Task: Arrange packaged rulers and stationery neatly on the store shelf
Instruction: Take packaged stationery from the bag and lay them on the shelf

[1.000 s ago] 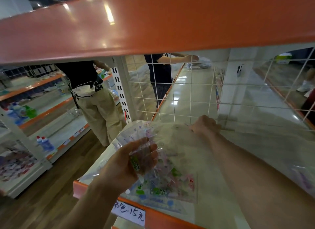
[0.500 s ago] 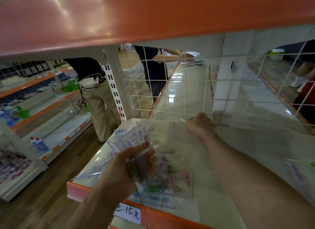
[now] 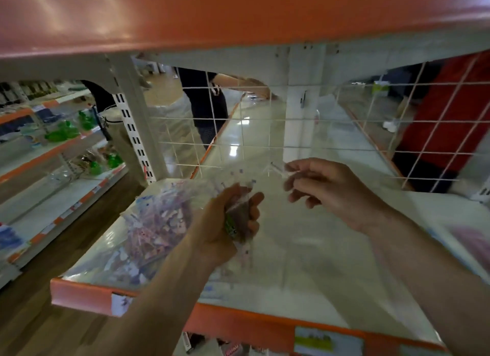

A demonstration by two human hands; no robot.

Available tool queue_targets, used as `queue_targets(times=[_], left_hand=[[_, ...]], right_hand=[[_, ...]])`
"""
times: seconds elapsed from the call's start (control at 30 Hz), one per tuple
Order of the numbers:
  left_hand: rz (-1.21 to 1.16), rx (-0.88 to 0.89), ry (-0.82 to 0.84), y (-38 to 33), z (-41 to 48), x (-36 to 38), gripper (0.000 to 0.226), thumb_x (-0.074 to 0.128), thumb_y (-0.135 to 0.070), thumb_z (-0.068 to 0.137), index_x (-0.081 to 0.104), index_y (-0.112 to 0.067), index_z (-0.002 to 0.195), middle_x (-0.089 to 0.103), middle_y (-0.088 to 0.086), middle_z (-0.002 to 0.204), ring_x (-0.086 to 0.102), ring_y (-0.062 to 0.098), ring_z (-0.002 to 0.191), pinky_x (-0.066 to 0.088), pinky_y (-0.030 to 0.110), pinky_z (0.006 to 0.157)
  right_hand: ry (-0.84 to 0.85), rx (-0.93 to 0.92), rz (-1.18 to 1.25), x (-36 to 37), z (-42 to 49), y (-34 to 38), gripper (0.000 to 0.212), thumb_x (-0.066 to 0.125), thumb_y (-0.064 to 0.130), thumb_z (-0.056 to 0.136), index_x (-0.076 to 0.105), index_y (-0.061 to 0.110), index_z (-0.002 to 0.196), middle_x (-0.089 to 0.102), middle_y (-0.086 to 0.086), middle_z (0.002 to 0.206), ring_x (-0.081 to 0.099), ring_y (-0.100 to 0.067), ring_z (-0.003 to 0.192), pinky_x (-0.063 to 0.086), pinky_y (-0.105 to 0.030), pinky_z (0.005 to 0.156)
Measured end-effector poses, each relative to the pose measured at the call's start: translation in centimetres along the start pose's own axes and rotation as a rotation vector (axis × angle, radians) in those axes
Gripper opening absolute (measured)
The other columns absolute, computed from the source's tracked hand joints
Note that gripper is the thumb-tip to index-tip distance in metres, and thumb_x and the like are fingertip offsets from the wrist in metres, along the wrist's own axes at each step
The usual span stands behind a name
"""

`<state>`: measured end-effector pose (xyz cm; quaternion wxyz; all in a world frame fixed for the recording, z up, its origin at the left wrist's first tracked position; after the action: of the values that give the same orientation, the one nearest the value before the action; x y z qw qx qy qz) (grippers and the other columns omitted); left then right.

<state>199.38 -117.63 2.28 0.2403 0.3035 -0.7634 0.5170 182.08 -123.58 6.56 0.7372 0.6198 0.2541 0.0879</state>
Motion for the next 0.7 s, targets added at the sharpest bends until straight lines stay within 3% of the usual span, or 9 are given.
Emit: queue_targets(times=[0.1,0.23,0.37,0.47,0.53,0.63,0.7], left_hand=[[-0.038,-0.01,0.063,1.0,1.0,1.2,0.023,0.057,-0.032,0.083,0.063,-0.013,0.096,0.067,0.009,0.086,0.056,0.014,0.053,0.045,0.02,0.044],[0.027,-0.02,0.041,1.8,1.6,2.4,0.021,0.065,-0.017,0.073,0.063,-0.012,0.094,0.067,0.009,0.086,0.057,0.014,0.057,0.047,0.021,0.044],[-0.026,-0.042,0.017,2.1,2.1,1.2,0.016,0.048,-0.017,0.088,0.061,-0.007,0.089,0.067,0.013,0.084,0.061,0.018,0.055,0.051,0.023,0.048],[-0.028,-0.055,-0.017,2.3,2.2,0.2,0.019,0.048,-0.017,0.079,0.062,-0.006,0.085,0.067,0.013,0.084,0.062,0.019,0.053,0.051,0.023,0.047],[-0.02,-0.067,-0.04,2.5,2.2,-0.1,0.02,0.049,-0.017,0.075,0.063,-0.006,0.084,0.068,0.013,0.082,0.062,0.02,0.053,0.051,0.022,0.047],[-0.011,-0.079,-0.067,2.7,2.6,-0.6,0.021,0.05,-0.017,0.074,0.063,-0.007,0.086,0.07,0.013,0.081,0.062,0.02,0.054,0.051,0.022,0.048],[-0.006,-0.086,-0.065,2.8,2.7,-0.6,0.021,0.05,-0.018,0.074,0.064,-0.008,0.088,0.07,0.012,0.082,0.063,0.019,0.055,0.051,0.022,0.049]], right_hand=[[-0.091,-0.035,-0.054,-1.9,-0.9,0.0,0.022,0.061,0.004,0.087,0.065,0.021,0.099,0.073,0.001,0.083,0.071,-0.011,0.072,0.049,-0.015,0.057],[-0.177,0.029,-0.109,-3.9,-0.5,-1.5,0.013,0.063,0.008,0.088,0.069,0.014,0.097,0.072,0.002,0.081,0.065,0.003,0.063,0.042,-0.003,0.053],[-0.397,0.175,-0.184,-7.4,2.1,-4.0,0.013,0.067,0.006,0.083,0.072,0.004,0.094,0.071,-0.01,0.085,0.058,-0.002,0.055,0.039,-0.005,0.044],[-0.375,0.374,-0.274,-8.6,3.4,-6.1,0.016,0.07,0.006,0.078,0.072,-0.003,0.091,0.071,-0.017,0.087,0.059,-0.016,0.061,0.039,-0.015,0.042],[-0.309,0.473,-0.384,-8.0,4.1,-7.0,0.014,0.074,0.009,0.074,0.073,-0.002,0.083,0.067,-0.011,0.068,0.054,-0.014,0.049,0.035,-0.015,0.039],[-0.234,0.544,-0.5,-6.4,5.1,-8.4,0.011,0.075,0.009,0.07,0.067,0.003,0.066,0.056,-0.005,0.047,0.045,-0.011,0.031,0.032,-0.014,0.036],[-0.203,0.534,-0.602,-5.6,5.7,-9.2,0.012,0.072,0.011,0.07,0.063,0.003,0.067,0.055,-0.007,0.049,0.052,-0.017,0.038,0.037,-0.017,0.041]])
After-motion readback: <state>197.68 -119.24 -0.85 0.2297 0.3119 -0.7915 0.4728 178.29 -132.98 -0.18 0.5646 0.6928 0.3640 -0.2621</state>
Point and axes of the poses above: each hand's wrist, its own z-axis towards the middle knuckle, its own x-axis out of the palm, y = z × x, the point moved 2 cm from there along z, towards the middle knuckle
